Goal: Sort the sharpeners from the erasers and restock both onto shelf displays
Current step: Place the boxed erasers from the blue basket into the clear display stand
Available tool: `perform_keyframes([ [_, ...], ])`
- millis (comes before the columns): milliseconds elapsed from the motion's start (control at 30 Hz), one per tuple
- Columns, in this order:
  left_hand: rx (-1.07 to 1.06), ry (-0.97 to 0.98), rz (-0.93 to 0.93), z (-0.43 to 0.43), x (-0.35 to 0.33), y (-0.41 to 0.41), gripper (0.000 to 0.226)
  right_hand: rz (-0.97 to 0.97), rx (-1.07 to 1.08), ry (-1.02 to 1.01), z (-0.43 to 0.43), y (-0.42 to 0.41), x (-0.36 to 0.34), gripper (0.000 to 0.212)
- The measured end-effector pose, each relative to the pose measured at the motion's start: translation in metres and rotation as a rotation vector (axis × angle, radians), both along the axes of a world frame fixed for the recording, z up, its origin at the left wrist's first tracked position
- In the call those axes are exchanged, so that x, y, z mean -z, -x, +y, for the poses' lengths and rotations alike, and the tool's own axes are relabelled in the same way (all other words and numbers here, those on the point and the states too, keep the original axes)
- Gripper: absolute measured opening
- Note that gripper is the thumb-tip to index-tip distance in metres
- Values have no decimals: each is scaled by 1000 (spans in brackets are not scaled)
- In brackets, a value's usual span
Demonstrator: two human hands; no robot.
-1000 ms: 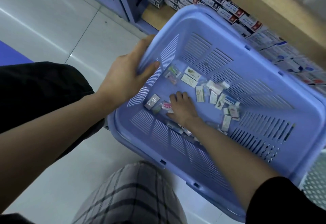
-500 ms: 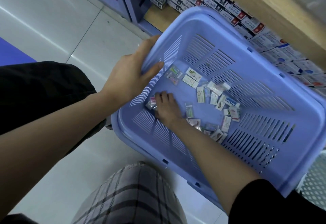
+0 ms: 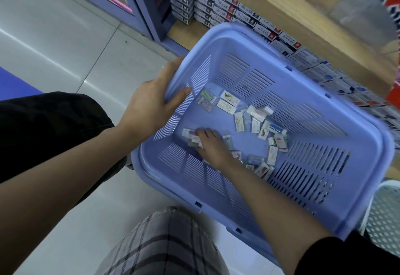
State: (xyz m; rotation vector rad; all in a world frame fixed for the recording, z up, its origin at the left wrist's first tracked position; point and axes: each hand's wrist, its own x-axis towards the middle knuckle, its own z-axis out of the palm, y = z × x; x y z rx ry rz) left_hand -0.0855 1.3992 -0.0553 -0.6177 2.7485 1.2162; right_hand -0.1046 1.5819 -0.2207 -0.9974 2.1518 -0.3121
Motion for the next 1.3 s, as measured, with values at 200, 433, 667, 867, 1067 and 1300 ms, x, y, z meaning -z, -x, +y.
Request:
perform_keyframes([
  [200, 38, 196, -83, 4, -6, -1, 59, -12, 150, 64, 31, 15, -62, 46],
  [433, 311, 334, 68, 37, -58, 4, 64, 53, 236, 188, 61, 41, -207, 46],
  [667, -9, -1106, -430, 101, -144, 38, 64, 238, 217, 280, 87, 48, -349, 57],
  [867, 106, -1413, -471, 129, -175, 44, 69, 288, 299, 406, 96, 52, -368, 43],
  [1067, 87, -1497, -380, 127, -180, 65, 21, 426, 345, 391, 98, 71, -354, 58],
  [1300, 93, -1422, -217, 111, -196, 77, 48, 34, 525, 489, 107, 85, -368, 49],
])
